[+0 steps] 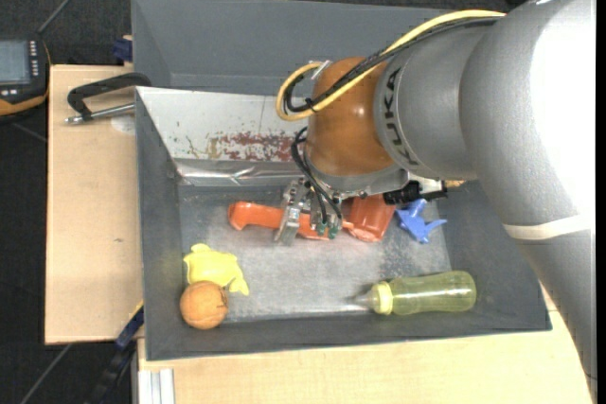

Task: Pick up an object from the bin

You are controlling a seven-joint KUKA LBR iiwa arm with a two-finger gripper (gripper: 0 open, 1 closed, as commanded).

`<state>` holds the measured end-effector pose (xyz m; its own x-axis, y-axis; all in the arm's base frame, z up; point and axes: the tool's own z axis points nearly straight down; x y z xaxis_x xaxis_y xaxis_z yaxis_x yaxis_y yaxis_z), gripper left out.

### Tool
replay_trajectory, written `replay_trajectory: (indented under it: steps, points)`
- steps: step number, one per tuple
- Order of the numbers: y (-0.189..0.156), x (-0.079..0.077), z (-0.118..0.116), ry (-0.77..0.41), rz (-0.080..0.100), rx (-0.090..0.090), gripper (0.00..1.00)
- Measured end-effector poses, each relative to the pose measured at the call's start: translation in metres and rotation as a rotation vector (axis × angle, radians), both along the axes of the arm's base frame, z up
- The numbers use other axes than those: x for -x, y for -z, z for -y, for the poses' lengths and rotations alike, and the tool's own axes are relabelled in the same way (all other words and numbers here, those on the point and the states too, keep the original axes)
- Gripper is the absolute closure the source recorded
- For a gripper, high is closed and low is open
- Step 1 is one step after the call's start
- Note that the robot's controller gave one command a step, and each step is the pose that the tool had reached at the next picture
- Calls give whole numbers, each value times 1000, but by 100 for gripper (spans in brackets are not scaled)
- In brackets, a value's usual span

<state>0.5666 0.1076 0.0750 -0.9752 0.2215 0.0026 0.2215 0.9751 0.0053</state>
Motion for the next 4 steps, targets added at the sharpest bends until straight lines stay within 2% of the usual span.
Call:
replay_trajectory:
  steps: [4]
  points:
    - [-36, -2, 0, 0, 9, -2, 100]
